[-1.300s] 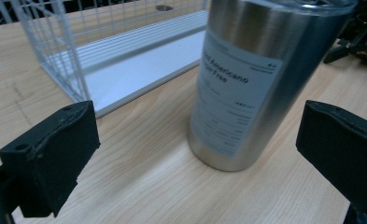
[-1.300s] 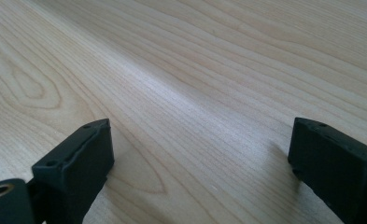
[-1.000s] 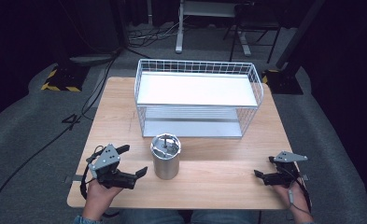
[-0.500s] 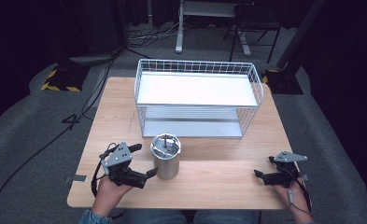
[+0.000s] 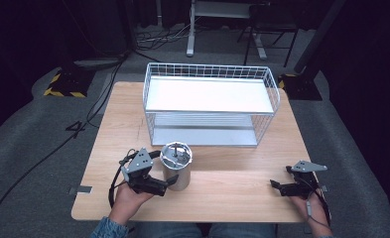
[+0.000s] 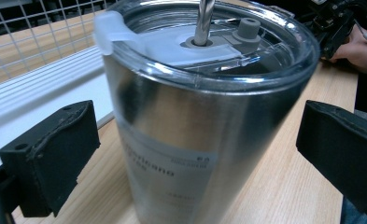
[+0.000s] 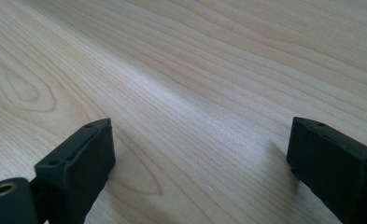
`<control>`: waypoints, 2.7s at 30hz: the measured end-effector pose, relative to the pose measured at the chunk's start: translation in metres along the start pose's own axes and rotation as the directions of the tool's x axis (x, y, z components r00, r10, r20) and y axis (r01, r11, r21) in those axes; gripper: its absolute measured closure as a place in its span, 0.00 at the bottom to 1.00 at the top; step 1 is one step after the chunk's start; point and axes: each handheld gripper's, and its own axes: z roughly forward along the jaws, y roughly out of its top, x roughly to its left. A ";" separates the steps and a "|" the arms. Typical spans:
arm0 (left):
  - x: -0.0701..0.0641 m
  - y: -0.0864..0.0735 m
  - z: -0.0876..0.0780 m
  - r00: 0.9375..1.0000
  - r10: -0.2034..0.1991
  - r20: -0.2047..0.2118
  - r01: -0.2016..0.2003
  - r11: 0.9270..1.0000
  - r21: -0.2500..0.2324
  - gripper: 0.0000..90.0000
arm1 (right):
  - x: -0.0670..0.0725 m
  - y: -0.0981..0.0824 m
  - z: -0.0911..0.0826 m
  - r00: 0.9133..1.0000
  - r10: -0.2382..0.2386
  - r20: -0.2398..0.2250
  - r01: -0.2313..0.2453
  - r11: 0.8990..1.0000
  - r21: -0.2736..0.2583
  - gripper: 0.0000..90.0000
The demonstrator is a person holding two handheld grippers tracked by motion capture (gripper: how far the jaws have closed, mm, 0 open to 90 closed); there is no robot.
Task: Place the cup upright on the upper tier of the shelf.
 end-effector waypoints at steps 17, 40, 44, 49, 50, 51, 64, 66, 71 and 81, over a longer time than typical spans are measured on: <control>-0.005 0.003 0.030 0.999 -0.010 -0.043 0.010 1.000 -0.005 0.00 | -0.001 0.000 0.000 1.000 0.005 0.008 -0.005 1.000 -0.001 0.10; -0.008 -0.004 0.037 0.997 0.014 -0.074 -0.018 0.999 -0.047 0.04 | -0.001 0.000 -0.001 1.000 0.011 0.011 -0.011 1.000 -0.007 0.13; -0.009 -0.003 0.036 0.997 0.019 -0.071 -0.023 0.999 -0.044 0.04 | -0.001 0.000 -0.001 1.000 0.009 0.010 -0.009 1.000 -0.007 0.14; -0.010 -0.002 0.036 0.997 0.016 -0.069 -0.018 0.999 -0.032 0.04 | -0.001 -0.001 -0.001 1.000 0.005 0.009 -0.005 1.000 -0.010 0.15; -0.010 -0.001 0.036 0.998 0.014 -0.066 -0.016 0.999 -0.029 0.04 | -0.001 -0.001 -0.001 1.000 0.005 0.009 -0.005 1.000 -0.011 0.15; -0.009 -0.001 0.035 0.998 0.011 -0.061 -0.012 1.000 -0.026 0.04 | -0.001 -0.001 -0.001 1.000 0.005 0.009 -0.005 1.000 -0.011 0.15; -0.006 0.015 0.021 0.999 -0.029 -0.032 0.028 0.999 -0.015 0.04 | 0.000 -0.001 -0.001 1.000 0.005 0.012 -0.005 1.000 -0.013 0.15; -0.006 0.020 0.018 0.999 -0.021 -0.031 0.021 1.000 -0.019 0.04 | 0.000 -0.001 -0.001 1.000 0.003 0.012 -0.003 1.000 -0.014 0.16; -0.004 0.035 0.008 0.999 -0.015 -0.029 0.014 1.000 -0.025 0.04 | 0.000 0.000 -0.001 1.000 0.011 0.013 -0.011 1.000 -0.014 0.17; 0.002 0.060 -0.009 0.999 -0.025 -0.019 0.024 0.998 -0.053 0.04 | 0.000 0.000 -0.001 1.000 0.010 0.013 -0.010 1.000 -0.014 0.17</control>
